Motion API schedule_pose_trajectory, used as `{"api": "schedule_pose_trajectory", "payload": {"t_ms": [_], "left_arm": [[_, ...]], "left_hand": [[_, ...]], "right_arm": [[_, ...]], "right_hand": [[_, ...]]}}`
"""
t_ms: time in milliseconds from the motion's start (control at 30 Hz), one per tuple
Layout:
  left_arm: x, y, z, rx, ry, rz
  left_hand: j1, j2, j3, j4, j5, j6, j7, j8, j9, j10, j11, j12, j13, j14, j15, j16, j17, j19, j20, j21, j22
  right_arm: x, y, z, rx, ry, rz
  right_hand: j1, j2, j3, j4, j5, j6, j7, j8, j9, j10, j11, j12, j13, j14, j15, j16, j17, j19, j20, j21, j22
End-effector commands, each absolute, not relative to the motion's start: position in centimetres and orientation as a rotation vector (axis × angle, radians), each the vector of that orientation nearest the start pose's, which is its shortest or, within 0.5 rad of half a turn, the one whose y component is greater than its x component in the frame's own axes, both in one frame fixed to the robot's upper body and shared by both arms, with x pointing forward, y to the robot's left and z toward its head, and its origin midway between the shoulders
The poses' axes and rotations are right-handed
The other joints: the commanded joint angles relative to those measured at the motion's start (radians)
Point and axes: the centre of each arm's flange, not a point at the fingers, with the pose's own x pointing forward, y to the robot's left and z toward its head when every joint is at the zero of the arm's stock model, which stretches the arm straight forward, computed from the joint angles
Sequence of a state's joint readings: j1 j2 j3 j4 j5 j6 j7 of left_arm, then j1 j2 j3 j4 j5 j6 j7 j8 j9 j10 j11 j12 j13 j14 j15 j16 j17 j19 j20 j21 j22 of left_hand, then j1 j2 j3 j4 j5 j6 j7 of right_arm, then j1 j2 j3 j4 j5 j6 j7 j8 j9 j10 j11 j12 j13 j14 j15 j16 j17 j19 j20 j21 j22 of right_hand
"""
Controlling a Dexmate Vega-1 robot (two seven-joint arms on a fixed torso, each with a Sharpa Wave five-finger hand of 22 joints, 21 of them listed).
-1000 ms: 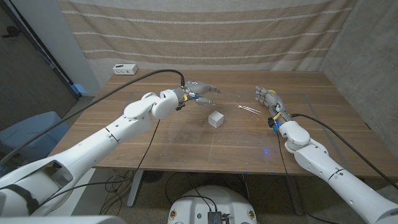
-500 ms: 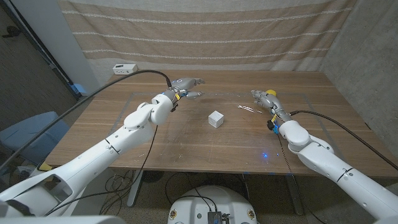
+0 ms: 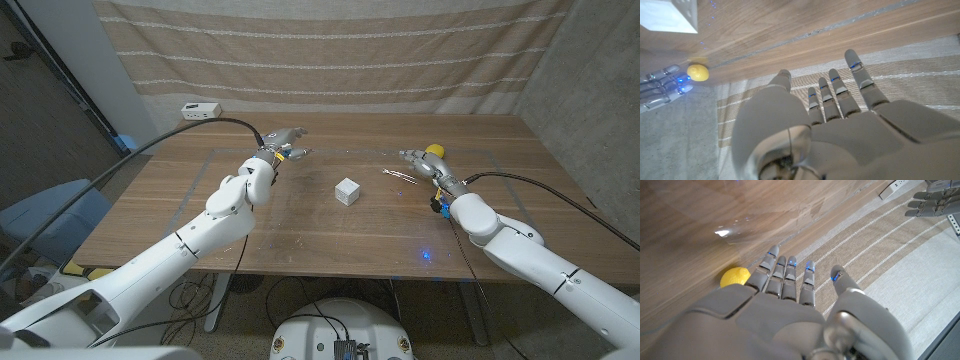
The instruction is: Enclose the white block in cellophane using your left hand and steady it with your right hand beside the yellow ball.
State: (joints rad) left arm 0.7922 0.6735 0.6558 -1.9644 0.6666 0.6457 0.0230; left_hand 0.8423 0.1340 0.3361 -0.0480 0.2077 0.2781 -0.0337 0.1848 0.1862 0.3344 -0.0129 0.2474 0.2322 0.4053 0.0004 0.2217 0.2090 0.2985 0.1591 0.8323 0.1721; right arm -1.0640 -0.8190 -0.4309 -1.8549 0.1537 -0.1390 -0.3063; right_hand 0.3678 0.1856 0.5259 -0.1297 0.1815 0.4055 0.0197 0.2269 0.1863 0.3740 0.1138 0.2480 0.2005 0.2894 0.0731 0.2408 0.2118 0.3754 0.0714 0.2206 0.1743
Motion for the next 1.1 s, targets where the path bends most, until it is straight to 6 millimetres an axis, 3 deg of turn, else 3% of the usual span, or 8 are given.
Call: {"api": "schedule_pose_trajectory", "payload": {"t_ms": [33,400,567,1100], "left_arm": [[56.8,20.3,2.6,1.274,-0.37,0.356],[57.0,21.2,1.6,1.268,-0.298,0.378],[57.1,21.1,1.2,1.277,-0.223,0.382],[57.4,21.8,-0.6,1.139,0.019,0.314]], "left_hand": [[-0.012,-0.007,-0.002,-0.006,-0.007,-0.017,0.005,-0.003,0.003,-0.006,0.006,-0.005,0.001,-0.002,0.012,-0.004,-0.002,0.001,0.002,-0.007,0.002],[-0.041,-0.033,-0.018,-0.005,-0.019,-0.031,0.004,-0.002,0.003,-0.025,0.005,-0.014,0.001,-0.026,0.023,-0.015,-0.006,-0.019,0.005,-0.026,0.001],[-0.064,-0.061,-0.036,-0.005,-0.028,-0.047,0.006,-0.004,0.003,-0.039,0.006,-0.02,0.0,-0.034,0.033,-0.018,-0.01,-0.008,0.01,-0.031,0.001],[-0.085,-0.065,-0.04,-0.011,-0.031,-0.108,0.044,-0.006,0.003,-0.081,0.051,-0.032,0.0,-0.024,0.071,-0.014,-0.014,0.086,0.037,-0.025,0.001]], "right_arm": [[55.5,-25.9,-5.4,-0.818,-0.49,0.0],[54.7,-25.7,-6.0,-0.934,-0.454,-0.023],[54.6,-25.4,-6.2,-0.97,-0.44,-0.018],[54.9,-25.2,-6.2,-0.993,-0.429,-0.013]], "right_hand": [[0.023,-0.002,0.014,-0.002,0.005,0.032,-0.006,0.008,0.001,0.013,-0.025,0.004,0.001,0.004,-0.015,0.005,0.005,0.008,0.002,-0.003,0.003],[0.059,-0.009,0.025,-0.011,0.004,0.138,-0.013,0.028,0.0,0.069,-0.071,0.011,-0.001,-0.005,-0.036,0.0,0.005,0.001,-0.011,-0.011,0.003],[0.075,-0.009,0.029,-0.015,0.004,0.187,-0.018,0.036,-0.001,0.102,-0.08,0.016,-0.002,0.003,-0.043,0.002,0.004,0.002,-0.013,-0.012,0.003],[0.088,-0.014,0.031,-0.02,0.004,0.205,-0.008,0.033,-0.002,0.107,-0.065,0.01,-0.003,0.006,-0.049,0.002,0.002,0.005,-0.016,-0.012,0.002]]}}
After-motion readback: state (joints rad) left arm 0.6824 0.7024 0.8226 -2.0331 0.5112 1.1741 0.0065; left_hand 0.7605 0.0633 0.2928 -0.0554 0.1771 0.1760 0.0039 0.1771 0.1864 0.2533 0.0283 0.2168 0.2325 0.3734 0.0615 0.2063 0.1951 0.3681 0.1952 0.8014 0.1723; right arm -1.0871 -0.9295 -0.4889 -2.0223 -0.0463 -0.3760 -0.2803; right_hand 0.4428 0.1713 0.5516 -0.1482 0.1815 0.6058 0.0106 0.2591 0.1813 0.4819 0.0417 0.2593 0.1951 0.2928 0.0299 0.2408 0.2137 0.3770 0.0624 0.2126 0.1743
